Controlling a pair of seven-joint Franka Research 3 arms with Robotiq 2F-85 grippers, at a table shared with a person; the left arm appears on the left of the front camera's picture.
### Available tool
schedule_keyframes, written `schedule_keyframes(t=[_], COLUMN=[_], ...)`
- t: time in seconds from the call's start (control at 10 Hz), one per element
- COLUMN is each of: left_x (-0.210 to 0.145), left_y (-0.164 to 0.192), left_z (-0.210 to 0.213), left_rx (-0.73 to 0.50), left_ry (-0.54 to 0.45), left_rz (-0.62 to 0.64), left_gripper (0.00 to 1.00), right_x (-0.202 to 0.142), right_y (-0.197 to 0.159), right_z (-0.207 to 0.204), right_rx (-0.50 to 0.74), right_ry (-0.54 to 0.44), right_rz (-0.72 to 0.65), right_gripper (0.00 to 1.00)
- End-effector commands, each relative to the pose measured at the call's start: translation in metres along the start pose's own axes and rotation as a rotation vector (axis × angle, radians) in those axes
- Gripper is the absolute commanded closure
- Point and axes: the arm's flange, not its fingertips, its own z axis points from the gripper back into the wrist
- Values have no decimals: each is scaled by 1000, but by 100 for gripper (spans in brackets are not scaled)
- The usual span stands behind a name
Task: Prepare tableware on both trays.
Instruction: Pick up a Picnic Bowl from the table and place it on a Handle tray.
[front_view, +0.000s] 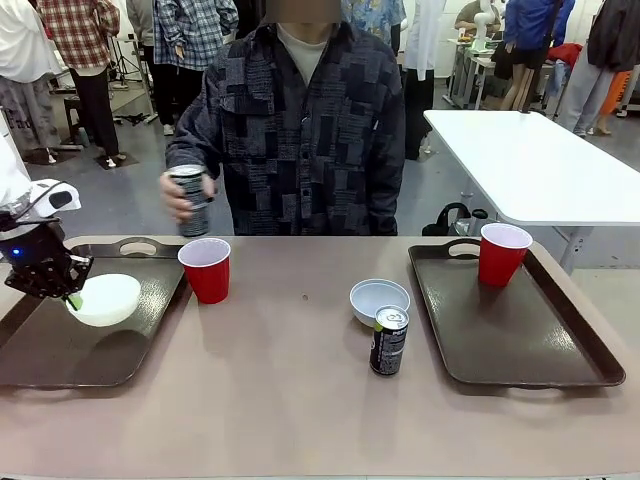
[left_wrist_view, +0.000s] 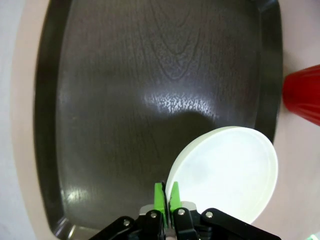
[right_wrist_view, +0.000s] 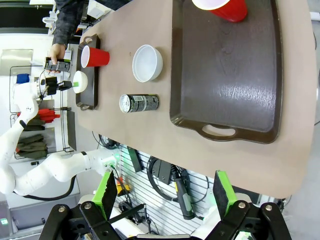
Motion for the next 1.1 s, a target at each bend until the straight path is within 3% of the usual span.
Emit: schedule_keyframes(t=[0.0, 0.1, 0.2, 0.3, 0.4, 1.0], left_x=[6, -1, -31, -89, -113, -114], left_y=[-7, -8, -5, 0, 4, 2], left_z=[-7, 1, 30, 67, 81, 77], left_rx=[-1, -7, 10, 78, 100, 103], left_ry=[-7, 2, 35, 51, 36, 57], left_rz=[23, 11, -37, -167, -186, -188], left_gripper=[96, 96, 96, 96, 96, 96], right_x=[1, 1, 1, 1, 1, 1], right_y=[0, 0, 0, 0, 0, 0], right_z=[-1, -1, -1, -1, -1, -1], right_rx=[2, 2, 2, 2, 2, 2], right_ry=[-3, -3, -3, -3, -3, -3], right_rz=[1, 1, 1, 1, 1, 1], right_gripper=[0, 0, 0, 0, 0, 0])
